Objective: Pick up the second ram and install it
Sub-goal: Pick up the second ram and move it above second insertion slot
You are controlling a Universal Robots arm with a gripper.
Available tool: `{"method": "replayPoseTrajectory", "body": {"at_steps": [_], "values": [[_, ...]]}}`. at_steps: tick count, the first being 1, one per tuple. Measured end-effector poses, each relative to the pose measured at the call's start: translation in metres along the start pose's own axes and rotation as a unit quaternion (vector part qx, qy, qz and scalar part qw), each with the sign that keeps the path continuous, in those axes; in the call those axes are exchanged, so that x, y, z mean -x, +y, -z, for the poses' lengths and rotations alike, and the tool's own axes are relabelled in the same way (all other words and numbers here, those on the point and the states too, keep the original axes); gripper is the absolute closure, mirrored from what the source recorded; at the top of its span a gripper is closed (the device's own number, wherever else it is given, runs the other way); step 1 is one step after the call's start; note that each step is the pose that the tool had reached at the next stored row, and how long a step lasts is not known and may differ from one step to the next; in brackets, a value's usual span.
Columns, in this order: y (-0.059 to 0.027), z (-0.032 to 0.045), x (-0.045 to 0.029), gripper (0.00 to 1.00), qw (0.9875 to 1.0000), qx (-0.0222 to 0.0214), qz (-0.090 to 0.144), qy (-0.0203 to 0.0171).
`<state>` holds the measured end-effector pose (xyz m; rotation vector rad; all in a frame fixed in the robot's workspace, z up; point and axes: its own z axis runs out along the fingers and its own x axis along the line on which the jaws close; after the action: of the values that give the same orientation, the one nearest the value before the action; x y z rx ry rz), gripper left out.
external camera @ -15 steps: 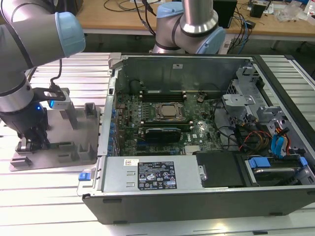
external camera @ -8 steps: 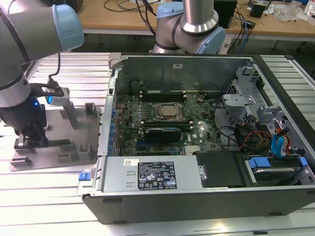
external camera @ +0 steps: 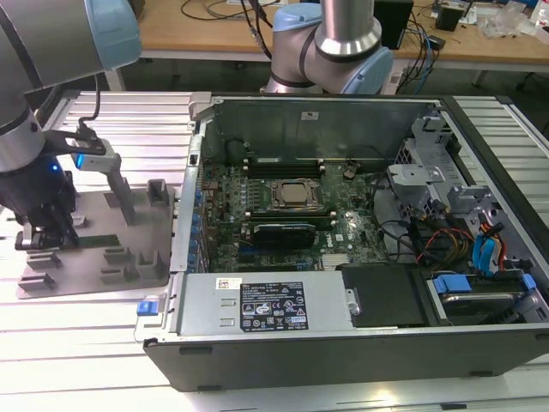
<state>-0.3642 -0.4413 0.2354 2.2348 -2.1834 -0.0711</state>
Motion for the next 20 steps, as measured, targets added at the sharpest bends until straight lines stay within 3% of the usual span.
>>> {"method": "replayPoseTrajectory", "body": {"at_steps": [20], "values": [[0.0021,0.0485,0.001,0.89,1.0,0.0,0.0,0.0]]}}
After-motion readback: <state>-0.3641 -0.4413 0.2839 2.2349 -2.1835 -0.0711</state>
